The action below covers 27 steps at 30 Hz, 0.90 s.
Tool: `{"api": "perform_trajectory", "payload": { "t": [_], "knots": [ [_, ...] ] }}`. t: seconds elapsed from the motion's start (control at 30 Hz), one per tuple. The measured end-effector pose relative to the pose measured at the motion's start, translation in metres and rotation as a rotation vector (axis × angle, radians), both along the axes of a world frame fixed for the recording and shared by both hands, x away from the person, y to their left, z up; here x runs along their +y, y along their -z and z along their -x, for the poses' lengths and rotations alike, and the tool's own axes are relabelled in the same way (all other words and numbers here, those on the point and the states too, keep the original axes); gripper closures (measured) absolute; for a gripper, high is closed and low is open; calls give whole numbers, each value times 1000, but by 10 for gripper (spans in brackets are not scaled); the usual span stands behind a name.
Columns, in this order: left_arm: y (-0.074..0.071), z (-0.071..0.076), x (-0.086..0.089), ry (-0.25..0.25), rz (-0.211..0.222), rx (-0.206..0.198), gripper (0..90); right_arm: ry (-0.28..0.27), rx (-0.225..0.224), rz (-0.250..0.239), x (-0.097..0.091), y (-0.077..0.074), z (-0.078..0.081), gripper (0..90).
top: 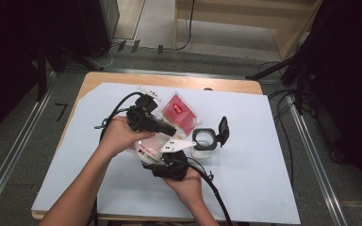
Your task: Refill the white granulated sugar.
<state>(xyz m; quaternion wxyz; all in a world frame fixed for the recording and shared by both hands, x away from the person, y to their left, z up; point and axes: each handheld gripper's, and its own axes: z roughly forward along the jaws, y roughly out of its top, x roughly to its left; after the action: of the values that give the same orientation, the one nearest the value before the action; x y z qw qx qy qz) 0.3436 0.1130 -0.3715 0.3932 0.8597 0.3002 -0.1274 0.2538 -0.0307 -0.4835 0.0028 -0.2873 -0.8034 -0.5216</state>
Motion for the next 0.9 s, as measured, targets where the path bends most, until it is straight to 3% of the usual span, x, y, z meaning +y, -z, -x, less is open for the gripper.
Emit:
{"api": "perform_trajectory", "payload": {
  "t": [0.1,0.27,0.5,0.73,0.9],
  "knots": [
    [2,-1,-1,14,10,10,760,-10,1,-12,0,-2,1,596],
    [4,-2,-3,-13,32,21,766,5,2,-7,-1,-4,0,602],
    [2,3,-12,-78,-6,23,799,57,6,17,1,-4,1,587],
    [-5,9,-18,-47,-26,37,820,133,-34,37,10,-9,12,557],
    [-6,10,-21,-20,-8,34,797,134,-4,12,11,-12,15,580]
  ]
}}
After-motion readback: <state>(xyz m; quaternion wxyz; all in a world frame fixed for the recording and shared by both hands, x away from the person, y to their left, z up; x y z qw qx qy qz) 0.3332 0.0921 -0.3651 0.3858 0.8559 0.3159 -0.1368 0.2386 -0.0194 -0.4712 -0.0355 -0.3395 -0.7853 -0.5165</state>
